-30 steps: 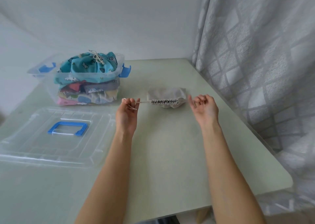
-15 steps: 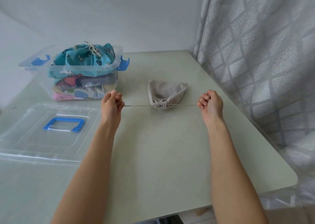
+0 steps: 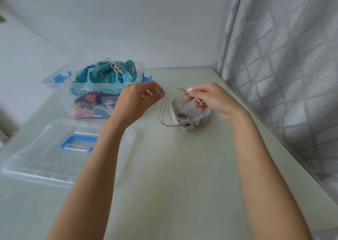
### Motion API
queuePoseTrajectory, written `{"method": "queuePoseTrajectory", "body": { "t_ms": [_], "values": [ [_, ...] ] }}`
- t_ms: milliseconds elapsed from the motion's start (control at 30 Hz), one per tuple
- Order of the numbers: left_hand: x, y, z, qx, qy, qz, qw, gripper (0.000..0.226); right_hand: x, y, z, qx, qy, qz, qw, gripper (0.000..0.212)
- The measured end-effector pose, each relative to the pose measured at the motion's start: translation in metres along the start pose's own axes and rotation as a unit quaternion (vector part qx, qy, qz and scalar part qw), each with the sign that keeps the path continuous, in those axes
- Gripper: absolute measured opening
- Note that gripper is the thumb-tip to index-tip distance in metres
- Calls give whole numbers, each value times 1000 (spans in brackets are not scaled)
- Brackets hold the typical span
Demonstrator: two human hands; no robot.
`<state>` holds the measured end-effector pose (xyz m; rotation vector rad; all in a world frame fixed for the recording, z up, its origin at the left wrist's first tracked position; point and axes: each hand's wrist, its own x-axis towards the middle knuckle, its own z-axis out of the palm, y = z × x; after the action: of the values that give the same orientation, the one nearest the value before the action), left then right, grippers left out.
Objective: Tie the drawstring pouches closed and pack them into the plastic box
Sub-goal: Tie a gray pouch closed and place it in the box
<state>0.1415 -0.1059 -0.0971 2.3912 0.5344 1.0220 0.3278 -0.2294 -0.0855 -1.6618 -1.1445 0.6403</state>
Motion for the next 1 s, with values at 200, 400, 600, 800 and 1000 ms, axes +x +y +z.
{"method": "queuePoseTrajectory", "body": {
  "t_ms": [200,400,600,800,1000],
  "values": [
    [16,3,20,-117,20,-22,993,8,15,-10,23,-39,-83,-22,996,31],
    [17,-6,33,-161,18,-51,985,13,22,3,32,32,-40,-41,998,16],
    [19,-33,34,-121,113,-131,977,11,31,18,31,71,-20,-9,997,11],
    [20,-29,39,-70,61,-100,991,12,40,26,16,106,23,33,994,9],
    [18,-21,56,-95,-32,-66,993,22,36,27,7,76,-50,7,996,8]
  ]
}}
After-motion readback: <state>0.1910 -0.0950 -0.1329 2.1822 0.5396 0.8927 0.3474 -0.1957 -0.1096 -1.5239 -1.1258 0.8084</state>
